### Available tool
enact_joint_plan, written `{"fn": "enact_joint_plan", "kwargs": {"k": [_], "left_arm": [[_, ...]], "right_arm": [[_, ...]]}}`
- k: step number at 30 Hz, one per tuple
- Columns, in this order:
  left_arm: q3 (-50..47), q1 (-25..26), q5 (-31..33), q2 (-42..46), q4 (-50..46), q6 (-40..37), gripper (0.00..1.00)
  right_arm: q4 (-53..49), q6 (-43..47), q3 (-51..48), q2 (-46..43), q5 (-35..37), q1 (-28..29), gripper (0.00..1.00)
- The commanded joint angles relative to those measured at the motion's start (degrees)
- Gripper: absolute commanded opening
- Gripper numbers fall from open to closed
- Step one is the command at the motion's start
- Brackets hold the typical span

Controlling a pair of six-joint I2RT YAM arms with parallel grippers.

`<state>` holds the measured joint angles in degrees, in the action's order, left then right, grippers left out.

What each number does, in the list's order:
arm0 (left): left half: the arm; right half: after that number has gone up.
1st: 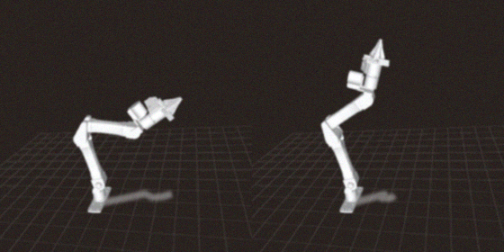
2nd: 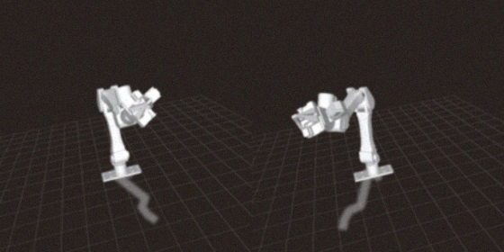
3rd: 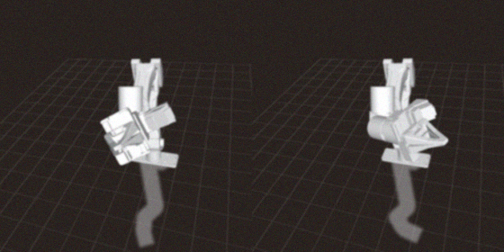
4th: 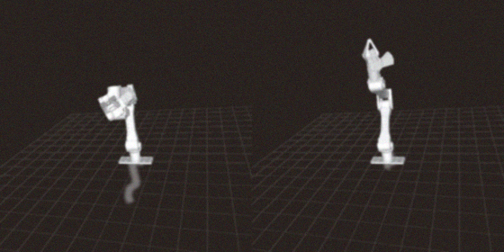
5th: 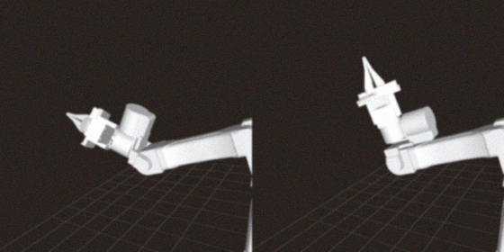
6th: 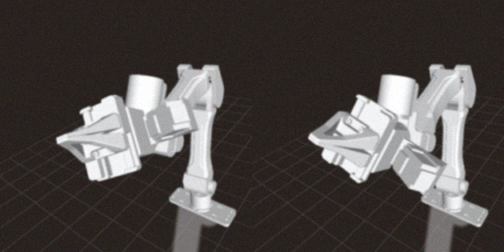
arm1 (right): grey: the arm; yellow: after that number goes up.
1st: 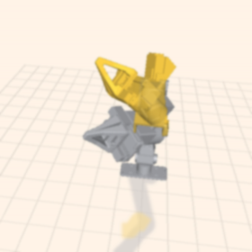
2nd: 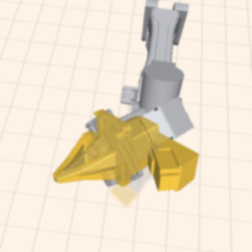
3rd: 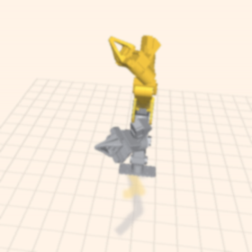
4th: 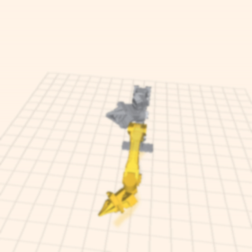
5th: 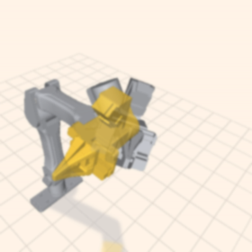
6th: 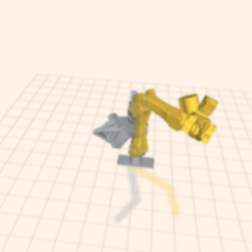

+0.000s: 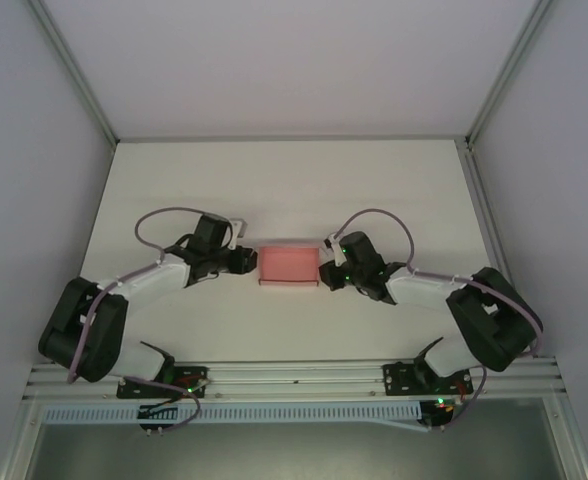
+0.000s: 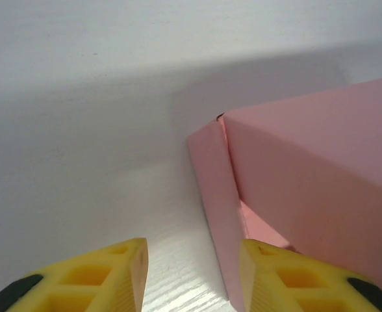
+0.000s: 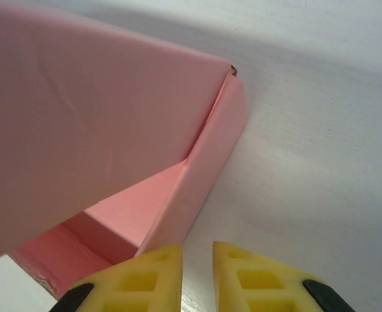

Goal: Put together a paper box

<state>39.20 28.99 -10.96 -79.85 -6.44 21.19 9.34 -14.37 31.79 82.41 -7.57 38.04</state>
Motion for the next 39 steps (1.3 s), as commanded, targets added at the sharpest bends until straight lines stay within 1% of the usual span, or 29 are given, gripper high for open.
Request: {"fn": "enact_joint_plan", "kwargs": {"k": [1,3,5,7,8,10,11,12,13,14,15,16,17,18,20,22,26,30,32,35,38,39], "left_arm": [[0.0,0.4,6.8,2.7,-3.9,2.5,0.41],[0.1,0.3,10.1,4.1,-5.7,3.5,0.42],[0.3,0.3,12.1,5.2,-7.3,4.6,0.49],[0.8,0.3,14.5,6.5,-9.1,5.8,0.52],[1.4,0.3,16.1,7.1,-10.4,6.4,0.54],[3.6,0.3,19.2,8.4,-13.4,7.6,0.65],[5.0,0.3,20.7,9.2,-14.8,8.0,0.67],[6.4,0.1,21.0,10.0,-15.5,8.1,0.71],[7.6,0.2,20.8,10.7,-15.6,8.1,0.80],[8.7,0.1,20.0,11.3,-15.2,8.3,0.93],[10.0,0.1,18.9,11.6,-14.6,8.7,1.00],[11.0,0.1,17.8,11.7,-13.9,8.7,1.00],[12.3,0.2,16.5,11.4,-12.9,8.4,1.00],[13.5,0.2,15.8,11.0,-12.5,8.3,1.00],[15.8,0.2,14.5,9.5,-11.6,7.7,1.00],[16.9,0.2,12.5,7.6,-10.3,7.2,1.00],[16.6,0.5,6.8,3.4,-7.1,6.1,1.00],[14.6,0.8,3.9,-0.7,-5.7,5.9,1.00],[13.0,0.9,2.8,-1.9,-5.2,6.0,1.00],[9.5,0.9,0.3,-2.3,-2.0,6.7,0.99],[7.0,1.0,-1.6,-3.0,0.3,7.5,0.93],[6.3,0.9,-2.2,-3.6,1.2,7.8,0.90]], "right_arm": [[0.8,2.1,0.1,-2.2,5.0,0.3,0.20],[-0.7,2.2,0.2,-2.8,5.9,0.2,0.21],[-2.1,1.4,0.0,-4.0,7.4,0.3,0.22],[-4.7,0.7,-0.1,-6.0,9.2,0.3,0.26],[-6.3,0.6,-0.1,-7.3,10.4,0.2,0.29],[-10.2,-0.3,0.2,-11.0,13.1,0.3,0.41],[-12.6,-1.5,0.8,-13.0,15.4,0.2,0.43],[-15.9,-3.8,1.7,-15.2,19.1,0.1,0.46],[-19.1,-5.6,2.9,-17.1,22.0,-0.1,0.53],[-21.4,-6.6,4.2,-18.8,24.2,-0.2,0.63],[-23.1,-7.0,5.4,-20.6,24.8,-0.3,0.73],[-23.7,-7.3,6.6,-21.9,24.8,-0.3,0.82],[-23.8,-8.0,7.8,-23.0,24.8,-0.4,0.94],[-22.9,-8.6,8.8,-23.7,24.7,-0.4,1.00],[-19.8,-9.6,10.4,-23.8,22.0,-0.4,1.00],[-16.7,-10.2,11.8,-21.8,19.4,-0.4,1.00],[-15.3,-10.3,15.5,-12.5,13.6,-0.4,1.00],[-16.6,-11.1,18.2,-3.8,10.6,-0.3,1.00],[-16.2,-12.1,17.5,-1.4,9.3,-0.2,1.00],[-13.3,-13.6,13.8,-0.4,9.0,0.5,1.00],[-9.1,-15.3,9.3,-0.4,8.1,1.2,1.00],[-7.8,-15.9,7.9,-0.3,8.0,1.4,1.00]]}}
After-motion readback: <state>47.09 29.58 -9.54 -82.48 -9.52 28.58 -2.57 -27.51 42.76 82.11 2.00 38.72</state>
